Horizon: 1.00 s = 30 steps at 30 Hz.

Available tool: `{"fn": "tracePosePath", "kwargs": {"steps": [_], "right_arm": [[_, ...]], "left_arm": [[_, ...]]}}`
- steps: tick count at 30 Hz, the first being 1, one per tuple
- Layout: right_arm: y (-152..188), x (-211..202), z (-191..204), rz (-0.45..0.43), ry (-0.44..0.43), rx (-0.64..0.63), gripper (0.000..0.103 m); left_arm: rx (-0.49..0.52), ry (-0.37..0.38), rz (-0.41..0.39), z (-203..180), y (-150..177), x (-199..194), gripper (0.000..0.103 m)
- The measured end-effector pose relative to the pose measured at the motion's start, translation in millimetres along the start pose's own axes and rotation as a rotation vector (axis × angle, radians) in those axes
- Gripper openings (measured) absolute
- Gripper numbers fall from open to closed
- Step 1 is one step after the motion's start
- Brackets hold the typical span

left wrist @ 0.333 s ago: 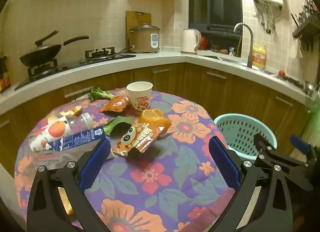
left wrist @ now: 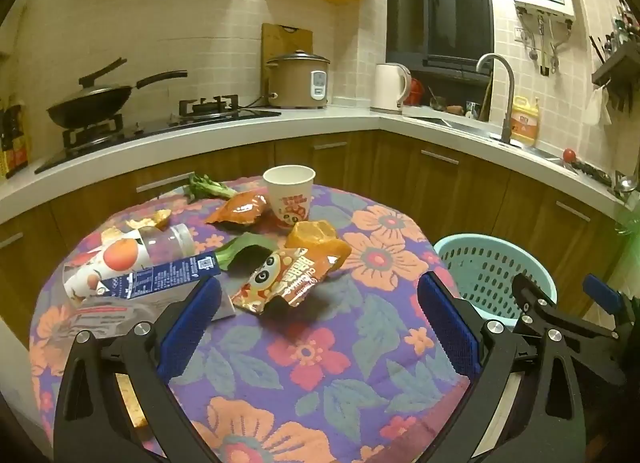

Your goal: Collect trash

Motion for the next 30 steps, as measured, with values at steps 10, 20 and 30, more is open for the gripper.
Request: {"fn": "tracePosePath", "kwargs": {"steps": [10, 20, 30], "right_arm": [[0.2, -8.8, 0.4, -0.031, 0.013, -0.013, 0.095], [-2.6, -11.8, -1.5, -0.029, -0.001, -0.001, 0.095], [-2.6, -13.6, -0.1, -0.030, -0.008, -0.007, 0.095]], "left_arm": [[0.001, -0.002, -0.001, 0.2, -1.0, -0.7, 0.095], [0.008, -0.006, -0.010, -2.3, -4.0, -5.9, 0.095], [-0.003, -0.005, -0.017, 0.1, -5.7, -11.1, 0.095]]}}
Point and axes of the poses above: each gripper's, at about its wrist camera, not at the fingertips, and x roughly the way its jaws point, z to its left, y to its underside, the point moved 2 cm from there along x, roughly the way its jaws point, and after that the axes turned 7 degrees about z, right-handed, at the moved point
